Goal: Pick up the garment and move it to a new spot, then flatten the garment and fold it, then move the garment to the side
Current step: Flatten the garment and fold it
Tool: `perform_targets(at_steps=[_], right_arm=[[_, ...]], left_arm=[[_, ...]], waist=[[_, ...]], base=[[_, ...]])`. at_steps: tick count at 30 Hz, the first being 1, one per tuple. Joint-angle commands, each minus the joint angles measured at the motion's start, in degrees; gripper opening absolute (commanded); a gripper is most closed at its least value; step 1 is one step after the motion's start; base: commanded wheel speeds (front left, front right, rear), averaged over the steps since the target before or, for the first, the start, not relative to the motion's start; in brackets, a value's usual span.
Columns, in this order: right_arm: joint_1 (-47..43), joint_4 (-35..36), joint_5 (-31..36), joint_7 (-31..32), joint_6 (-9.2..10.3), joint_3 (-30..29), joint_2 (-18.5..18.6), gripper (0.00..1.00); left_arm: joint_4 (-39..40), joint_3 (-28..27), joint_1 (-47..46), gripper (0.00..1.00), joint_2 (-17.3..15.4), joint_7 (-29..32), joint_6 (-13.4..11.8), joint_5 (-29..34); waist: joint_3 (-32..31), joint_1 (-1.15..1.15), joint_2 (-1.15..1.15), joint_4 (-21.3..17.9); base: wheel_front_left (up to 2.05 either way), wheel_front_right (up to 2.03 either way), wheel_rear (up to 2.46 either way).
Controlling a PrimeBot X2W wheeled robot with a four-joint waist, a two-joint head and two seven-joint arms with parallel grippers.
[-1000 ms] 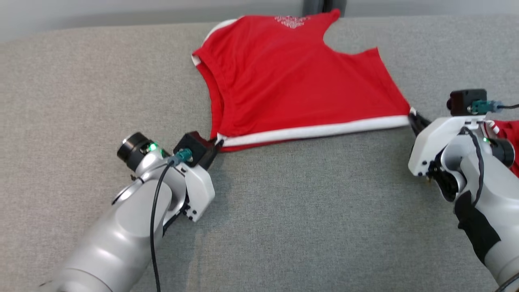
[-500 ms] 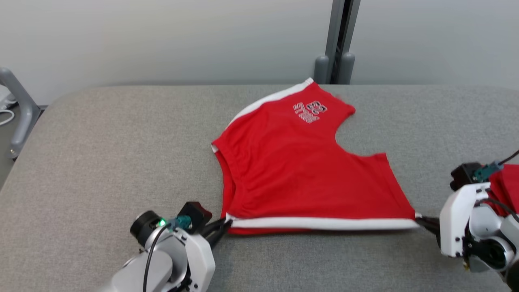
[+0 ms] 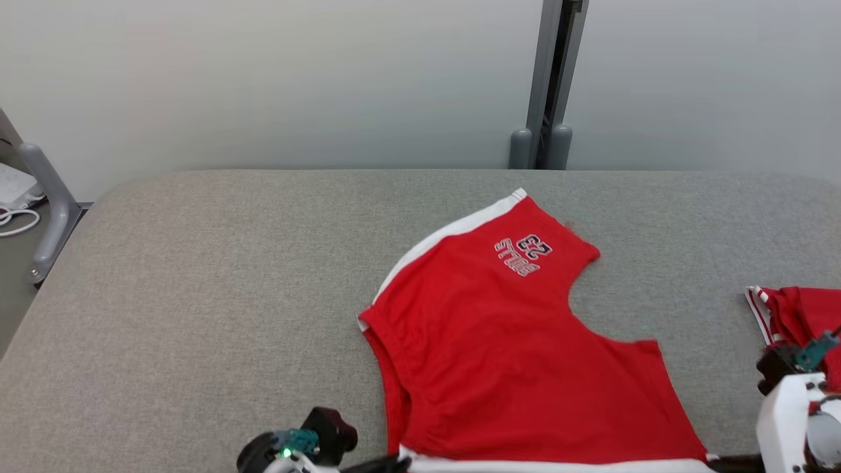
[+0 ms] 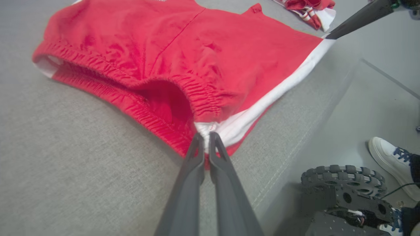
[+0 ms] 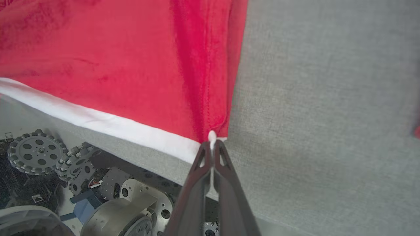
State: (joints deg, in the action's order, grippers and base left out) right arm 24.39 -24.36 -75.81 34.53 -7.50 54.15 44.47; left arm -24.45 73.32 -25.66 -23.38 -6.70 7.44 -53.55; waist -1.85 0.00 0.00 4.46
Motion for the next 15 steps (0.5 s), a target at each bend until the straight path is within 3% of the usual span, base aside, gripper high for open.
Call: perform_targets(at_steps=[1,8,15], right_arm=[[-1.05,0.61,-0.56,0.66,0.02,0.09,1.27,0.00],[-4.69,5.63,-2.59,1.95,0.02,-0.74,5.25,0.00],[-3.62,7.66,-3.46,0.06,0.02,-3.90,4.81,0.00]], left_arm=[[1.26,-0.10,1.08,0.00,-0.73,0.79,0.01,-0.25],[9.31,-0.11,4.33,0.00,-3.98,4.40,0.02,-2.21],[12.97,-0.11,1.49,0.00,-4.45,1.77,0.02,-9.18]], waist=[[-0.13,0.00,0.00,0.05],[-0.42,0.00,0.00,-0.13],[0.19,0.00,0.00,0.13]], base=[[0.00,0.00,0.00],[0.00,0.00,0.00],[0.00,0.00,0.00]])
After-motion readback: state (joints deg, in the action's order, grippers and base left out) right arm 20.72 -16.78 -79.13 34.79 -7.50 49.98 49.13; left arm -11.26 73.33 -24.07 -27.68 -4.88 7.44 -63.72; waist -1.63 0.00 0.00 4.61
